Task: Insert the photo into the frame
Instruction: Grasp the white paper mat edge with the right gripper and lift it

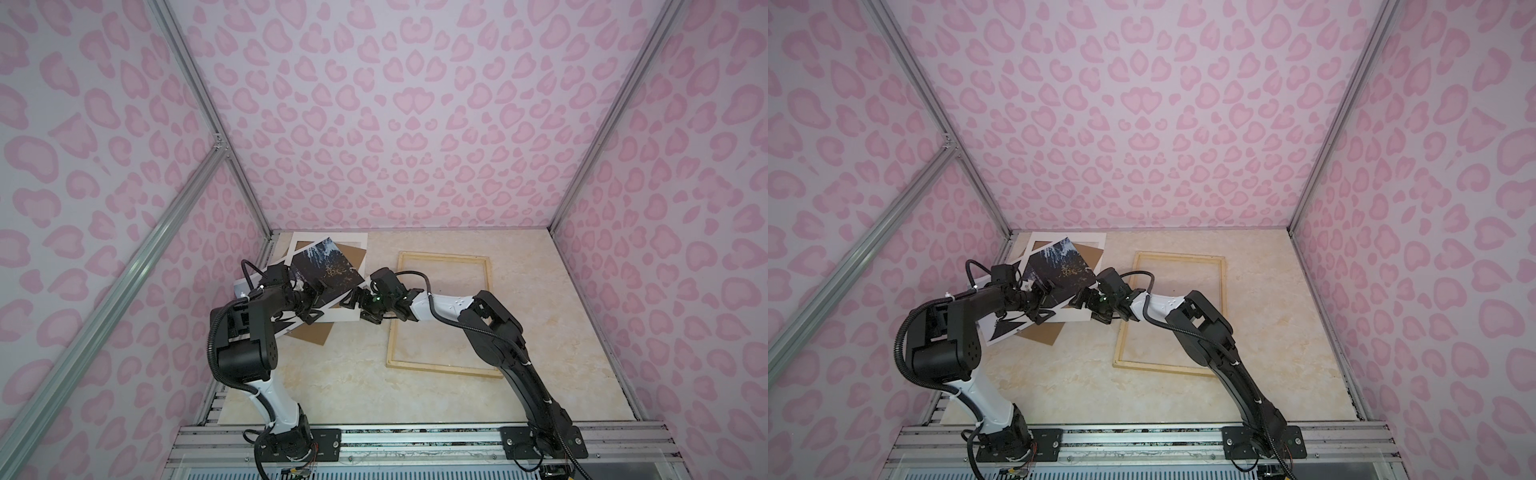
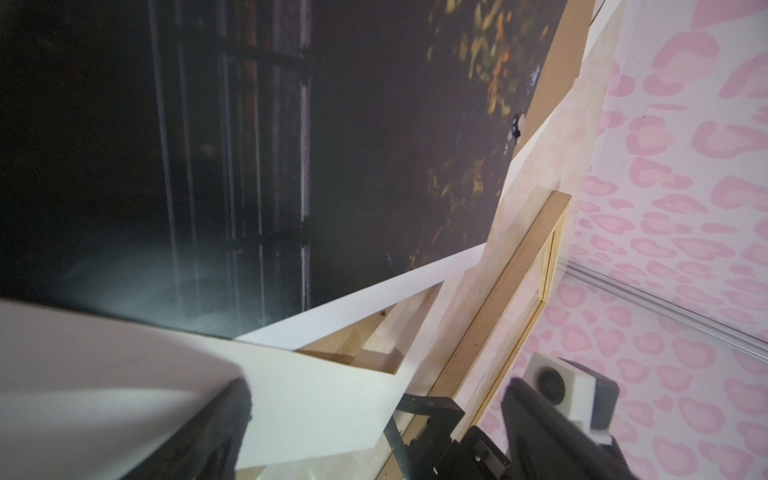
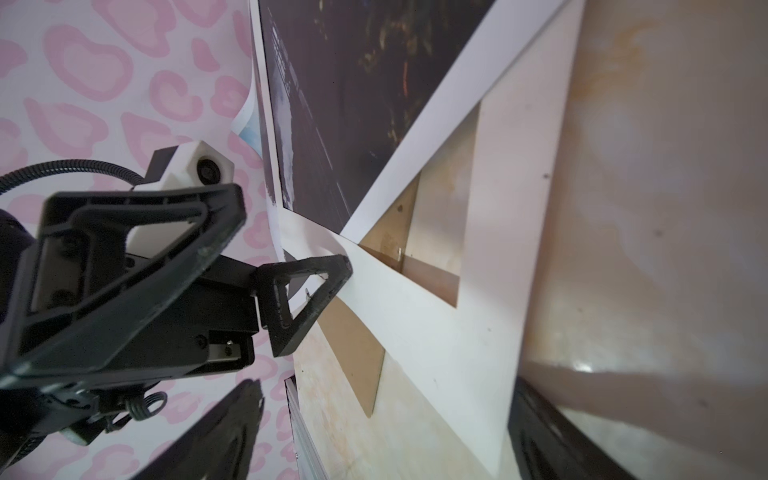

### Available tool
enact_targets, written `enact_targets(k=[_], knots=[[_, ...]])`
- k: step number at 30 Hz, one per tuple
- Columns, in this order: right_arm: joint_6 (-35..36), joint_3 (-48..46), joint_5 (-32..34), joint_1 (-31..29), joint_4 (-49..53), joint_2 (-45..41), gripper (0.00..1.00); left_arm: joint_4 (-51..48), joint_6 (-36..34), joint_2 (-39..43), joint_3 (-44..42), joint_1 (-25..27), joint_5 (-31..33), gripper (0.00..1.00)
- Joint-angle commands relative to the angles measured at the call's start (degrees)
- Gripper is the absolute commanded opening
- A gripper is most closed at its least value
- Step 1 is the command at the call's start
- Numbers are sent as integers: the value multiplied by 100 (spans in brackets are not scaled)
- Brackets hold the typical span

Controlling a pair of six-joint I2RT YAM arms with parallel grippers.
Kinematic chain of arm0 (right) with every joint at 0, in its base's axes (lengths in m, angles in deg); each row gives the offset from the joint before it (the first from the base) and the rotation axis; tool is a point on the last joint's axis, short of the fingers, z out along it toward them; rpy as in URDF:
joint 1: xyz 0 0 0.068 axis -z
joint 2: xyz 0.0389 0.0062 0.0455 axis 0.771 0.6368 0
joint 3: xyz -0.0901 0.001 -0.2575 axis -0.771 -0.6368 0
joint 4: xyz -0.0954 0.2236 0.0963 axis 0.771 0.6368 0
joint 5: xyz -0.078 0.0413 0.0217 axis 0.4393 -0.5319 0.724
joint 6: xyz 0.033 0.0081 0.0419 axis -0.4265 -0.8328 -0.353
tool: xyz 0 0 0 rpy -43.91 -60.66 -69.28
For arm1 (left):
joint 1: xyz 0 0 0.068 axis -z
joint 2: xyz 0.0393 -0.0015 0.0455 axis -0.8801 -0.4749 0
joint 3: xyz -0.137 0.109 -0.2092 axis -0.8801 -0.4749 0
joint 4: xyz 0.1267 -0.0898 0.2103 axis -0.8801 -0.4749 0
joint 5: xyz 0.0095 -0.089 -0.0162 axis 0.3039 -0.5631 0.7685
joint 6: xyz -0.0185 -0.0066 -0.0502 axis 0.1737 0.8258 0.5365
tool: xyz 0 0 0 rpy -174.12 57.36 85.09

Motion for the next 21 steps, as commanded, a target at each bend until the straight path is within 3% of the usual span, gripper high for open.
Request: enact_targets(k=[1, 10, 19, 21], knots=[[-159, -55, 209, 16, 196, 236, 90, -160, -176, -87, -86, -1, 455, 97], [-45, -196, 487, 139, -576, 343, 54, -186, -203, -36, -78, -1, 440, 97], [242, -174, 642, 176, -388, 354, 2, -179, -180, 140, 24, -1, 89, 97], [475, -170, 745, 167, -189, 165, 0, -153, -106, 371, 95, -1, -189, 97]])
